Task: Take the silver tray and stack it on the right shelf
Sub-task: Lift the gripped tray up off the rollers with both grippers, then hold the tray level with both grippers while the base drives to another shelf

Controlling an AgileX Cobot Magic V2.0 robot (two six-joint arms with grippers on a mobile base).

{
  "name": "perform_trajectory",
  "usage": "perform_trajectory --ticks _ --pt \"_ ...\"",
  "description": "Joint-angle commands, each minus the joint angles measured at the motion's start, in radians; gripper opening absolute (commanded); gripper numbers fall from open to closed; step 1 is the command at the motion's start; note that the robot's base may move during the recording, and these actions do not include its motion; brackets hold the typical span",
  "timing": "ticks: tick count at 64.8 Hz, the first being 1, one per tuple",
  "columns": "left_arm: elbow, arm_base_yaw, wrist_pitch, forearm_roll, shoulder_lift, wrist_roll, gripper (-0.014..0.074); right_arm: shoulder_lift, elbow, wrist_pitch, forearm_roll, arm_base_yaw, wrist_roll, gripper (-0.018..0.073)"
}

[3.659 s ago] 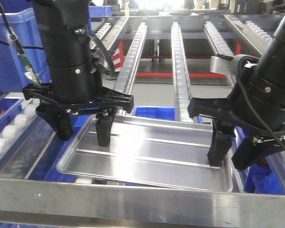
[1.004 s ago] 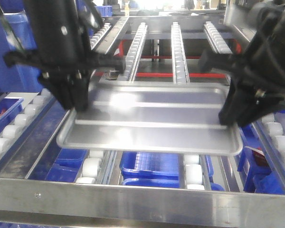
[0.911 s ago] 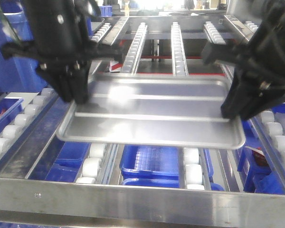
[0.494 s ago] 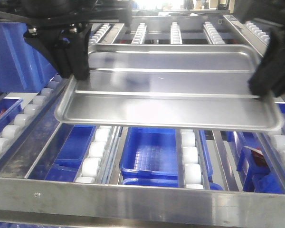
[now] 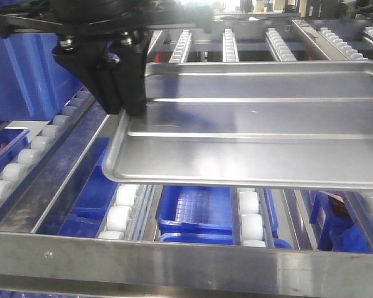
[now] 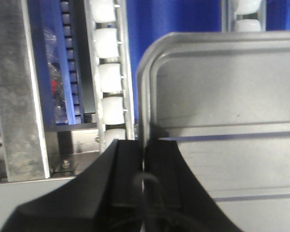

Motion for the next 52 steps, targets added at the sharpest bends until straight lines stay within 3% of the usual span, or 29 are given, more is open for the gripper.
perform_trajectory --ticks 1,52 --pt "-0.025 -0.008 -0.026 0.045 -0.049 0.013 -0.0093 -0.025 -0.026 -0.009 -0.056 -0.001 -0.037 0.0057" --pt "-0.025 -0.008 -0.001 0.048 -0.049 0.013 -0.0093 -0.025 -0.026 -0.005 -0.055 -0.001 -0.037 0.0057"
